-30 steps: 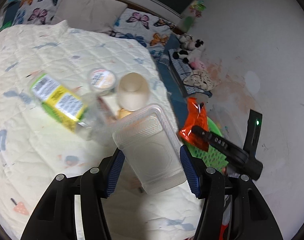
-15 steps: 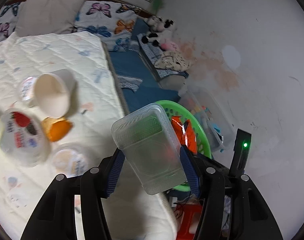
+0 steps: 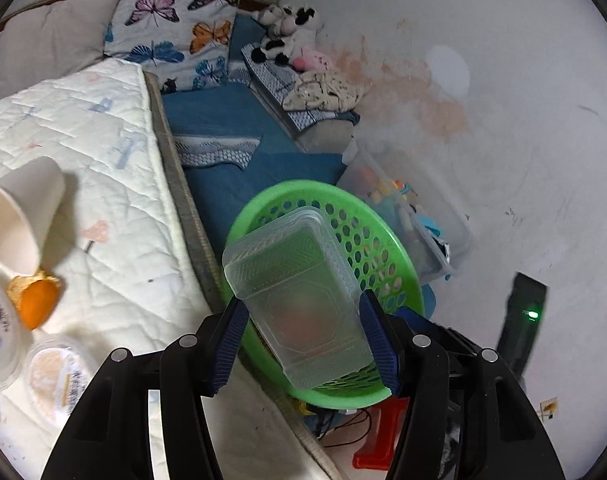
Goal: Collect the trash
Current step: 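Open the right gripper over the green basket while the left gripper releases the plastic box there, then grasp the orange-label yogurt cup with the right gripper while the left gripper grasps the strawberry tub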
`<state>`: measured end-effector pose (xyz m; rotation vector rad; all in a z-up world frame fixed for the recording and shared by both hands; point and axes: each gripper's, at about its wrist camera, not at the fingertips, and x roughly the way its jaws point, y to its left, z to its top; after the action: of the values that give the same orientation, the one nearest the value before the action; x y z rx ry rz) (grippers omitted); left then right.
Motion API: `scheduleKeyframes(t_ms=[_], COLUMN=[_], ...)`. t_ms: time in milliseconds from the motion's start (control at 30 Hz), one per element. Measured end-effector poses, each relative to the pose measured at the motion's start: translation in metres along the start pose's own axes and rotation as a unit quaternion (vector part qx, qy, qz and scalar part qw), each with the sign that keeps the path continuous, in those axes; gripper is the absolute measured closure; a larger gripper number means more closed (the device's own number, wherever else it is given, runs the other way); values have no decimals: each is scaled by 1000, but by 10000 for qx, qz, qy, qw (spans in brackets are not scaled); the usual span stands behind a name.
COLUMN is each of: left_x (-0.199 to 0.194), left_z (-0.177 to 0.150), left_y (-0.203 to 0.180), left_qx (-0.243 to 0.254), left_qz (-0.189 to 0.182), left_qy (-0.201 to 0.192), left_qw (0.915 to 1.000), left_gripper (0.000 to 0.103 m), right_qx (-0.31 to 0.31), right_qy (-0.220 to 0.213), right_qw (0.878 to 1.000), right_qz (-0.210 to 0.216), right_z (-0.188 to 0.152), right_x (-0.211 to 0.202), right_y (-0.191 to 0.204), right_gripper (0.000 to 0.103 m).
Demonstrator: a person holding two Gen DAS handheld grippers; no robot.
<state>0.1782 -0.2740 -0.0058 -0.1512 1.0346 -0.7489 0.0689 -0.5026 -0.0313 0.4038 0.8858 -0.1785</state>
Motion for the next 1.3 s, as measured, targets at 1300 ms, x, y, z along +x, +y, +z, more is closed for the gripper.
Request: scheduleKeyframes(t_ms=[1300], left_x=[-72], left_z=[-36], left_y=[66], left_qx=[-153], left_qz=[1066], left_qy=[-557], left_qw=[9926], left_gripper=[36], right_qx=[-655], right_qy=[-182], right_qw=[9954], right_qz=[669], right_z=[-37], right_x=[-27], right_y=[64], right_gripper=[29])
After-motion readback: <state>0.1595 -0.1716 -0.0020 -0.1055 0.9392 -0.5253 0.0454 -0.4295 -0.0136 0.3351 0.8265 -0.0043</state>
